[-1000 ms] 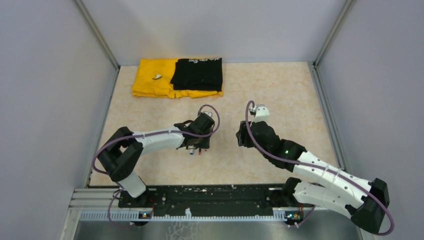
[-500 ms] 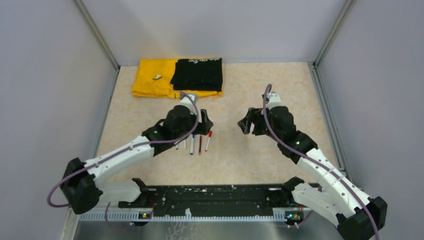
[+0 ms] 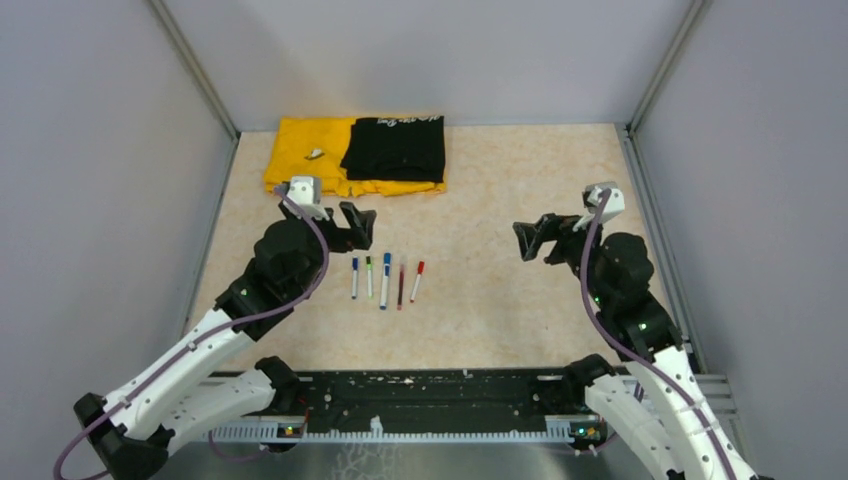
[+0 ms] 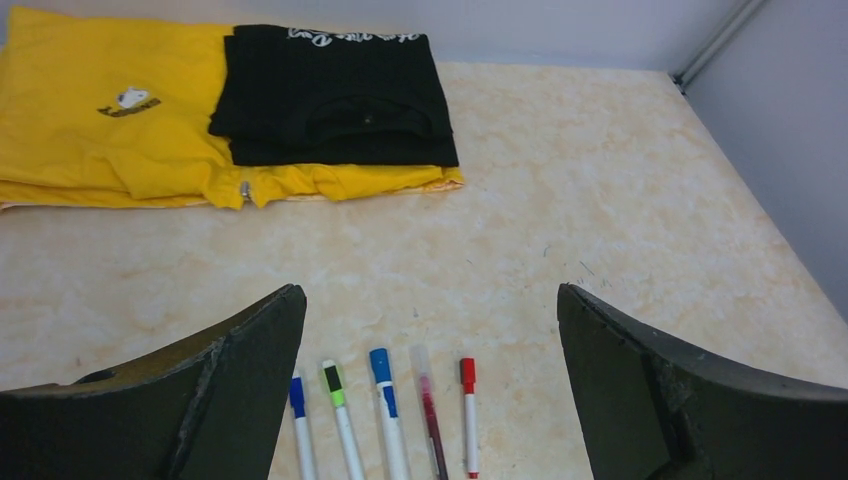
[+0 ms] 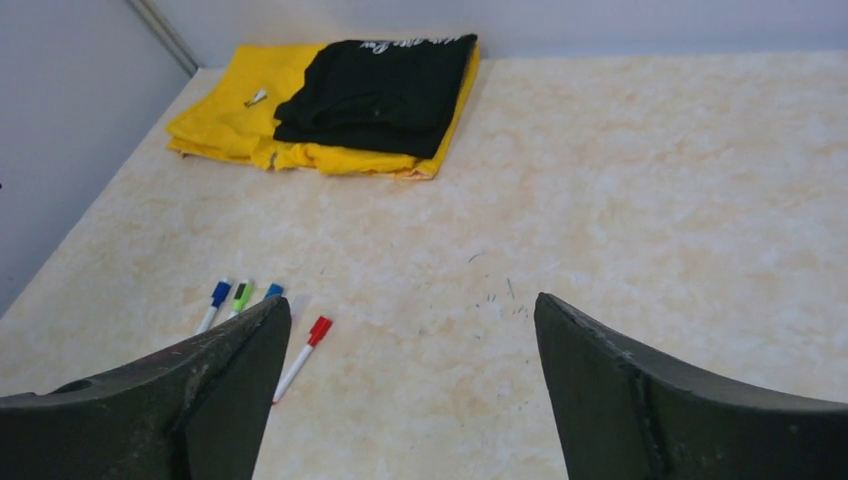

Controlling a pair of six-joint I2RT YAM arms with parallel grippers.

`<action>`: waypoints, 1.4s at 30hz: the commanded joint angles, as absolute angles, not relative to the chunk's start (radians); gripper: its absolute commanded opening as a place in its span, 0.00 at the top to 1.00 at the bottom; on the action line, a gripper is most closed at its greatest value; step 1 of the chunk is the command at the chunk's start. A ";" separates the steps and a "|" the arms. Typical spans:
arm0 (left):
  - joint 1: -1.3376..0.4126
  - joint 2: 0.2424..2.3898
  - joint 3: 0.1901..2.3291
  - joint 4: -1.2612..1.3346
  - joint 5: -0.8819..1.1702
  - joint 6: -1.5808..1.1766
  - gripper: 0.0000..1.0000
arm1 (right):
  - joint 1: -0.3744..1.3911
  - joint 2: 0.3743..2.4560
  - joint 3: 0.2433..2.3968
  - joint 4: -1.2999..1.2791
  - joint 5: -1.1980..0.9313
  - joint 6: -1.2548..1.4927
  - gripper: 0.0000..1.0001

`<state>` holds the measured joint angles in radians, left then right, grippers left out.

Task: Insert the pens into the pen caps
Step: Reset both arms

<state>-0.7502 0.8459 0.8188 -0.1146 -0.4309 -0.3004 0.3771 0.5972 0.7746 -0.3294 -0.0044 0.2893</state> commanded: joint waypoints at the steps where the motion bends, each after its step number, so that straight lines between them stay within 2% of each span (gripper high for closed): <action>1: -0.750 0.780 0.839 -0.143 -0.546 -0.242 0.01 | 0.374 0.523 0.824 -0.275 0.075 0.143 0.06; 9: -0.750 0.666 0.773 -0.087 -0.549 -0.200 0.01 | 0.374 0.434 0.764 -0.202 0.119 0.118 0.02; 42: -0.750 0.677 0.783 -0.146 -0.542 -0.218 0.02 | 0.377 0.440 0.732 -0.245 0.105 0.132 0.02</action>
<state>-0.7502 0.6834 0.7826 -0.1570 -0.5449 -0.2192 0.3771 0.4400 0.7322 -0.2745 0.1047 0.1329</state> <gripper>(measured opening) 0.976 0.983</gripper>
